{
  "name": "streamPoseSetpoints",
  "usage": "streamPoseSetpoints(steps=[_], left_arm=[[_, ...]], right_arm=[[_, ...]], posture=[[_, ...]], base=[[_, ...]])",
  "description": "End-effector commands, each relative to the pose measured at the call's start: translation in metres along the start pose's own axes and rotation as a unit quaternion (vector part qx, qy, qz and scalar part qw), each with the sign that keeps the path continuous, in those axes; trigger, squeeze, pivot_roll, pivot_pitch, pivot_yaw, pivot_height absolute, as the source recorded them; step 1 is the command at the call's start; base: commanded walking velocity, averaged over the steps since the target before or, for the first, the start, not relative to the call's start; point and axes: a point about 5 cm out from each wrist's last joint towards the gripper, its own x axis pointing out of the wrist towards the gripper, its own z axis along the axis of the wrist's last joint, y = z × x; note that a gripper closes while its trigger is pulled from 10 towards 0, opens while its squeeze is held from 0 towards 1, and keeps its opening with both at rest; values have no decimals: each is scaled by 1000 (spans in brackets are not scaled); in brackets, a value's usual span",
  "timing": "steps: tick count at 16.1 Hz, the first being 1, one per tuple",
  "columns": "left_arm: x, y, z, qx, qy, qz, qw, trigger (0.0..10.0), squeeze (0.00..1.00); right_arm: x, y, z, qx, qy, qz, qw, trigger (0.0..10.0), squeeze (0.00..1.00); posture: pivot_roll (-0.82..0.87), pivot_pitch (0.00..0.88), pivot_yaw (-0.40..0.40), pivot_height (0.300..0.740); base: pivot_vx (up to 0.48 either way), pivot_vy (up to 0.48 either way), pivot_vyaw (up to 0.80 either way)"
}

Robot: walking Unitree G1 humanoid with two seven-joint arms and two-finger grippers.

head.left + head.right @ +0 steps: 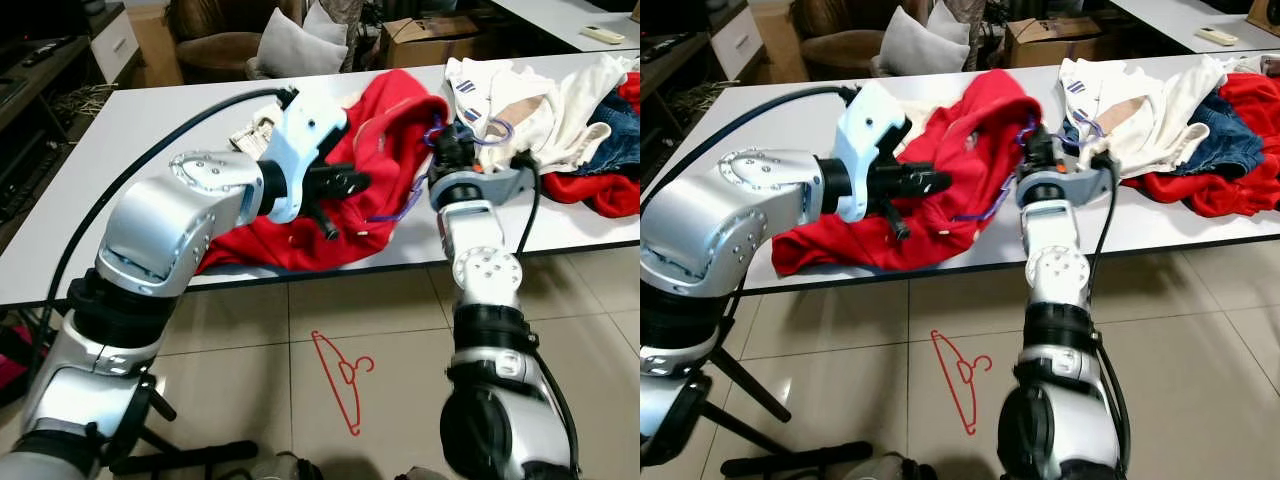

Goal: Hang hanger

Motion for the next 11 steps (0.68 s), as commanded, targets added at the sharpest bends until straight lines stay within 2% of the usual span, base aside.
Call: streamPoseSetpoints(steps=[1,2,5,6,8,9,10,11], left_arm=[[-1,-9,6,-3,-18,-18,1000,0,0],[2,-18,18,-25,-53,-42,997,0,0],[5,-28,42,-67,-124,-75,987,0,0],[4,-23,56,-98,-168,-68,979,0,0],[3,-13,62,-113,-181,-40,976,0,0],[2,-9,59,-107,-168,-24,980,0,0],[3,-11,51,-88,-137,-24,986,8588,0],[4,-16,46,-83,-121,-38,988,10000,0]], right_arm=[[8,17,-2,47,-25,11,999,0,0],[11,17,-4,26,-27,10,999,0,0],[13,9,-25,24,-10,-19,999,0,0],[10,10,-47,-5,31,-16,999,0,0],[6,13,-59,-25,55,-4,998,0,0],[4,14,-59,-21,59,1,998,0,0],[4,13,-55,-15,54,5,998,0,0],[4,13,-52,-13,50,7,999,0,0]], posture=[[-148,0,93,710],[-144,0,91,710],[-138,0,91,710],[-140,0,99,710],[-143,0,103,710],[-150,0,106,710],[-153,0,107,710],[-157,0,110,710]], base=[[0,0,0],[0,0,0],[0,0,0],[0,0,0],[0,0,0],[0,0,0],[0,0,0],[0,0,0]])
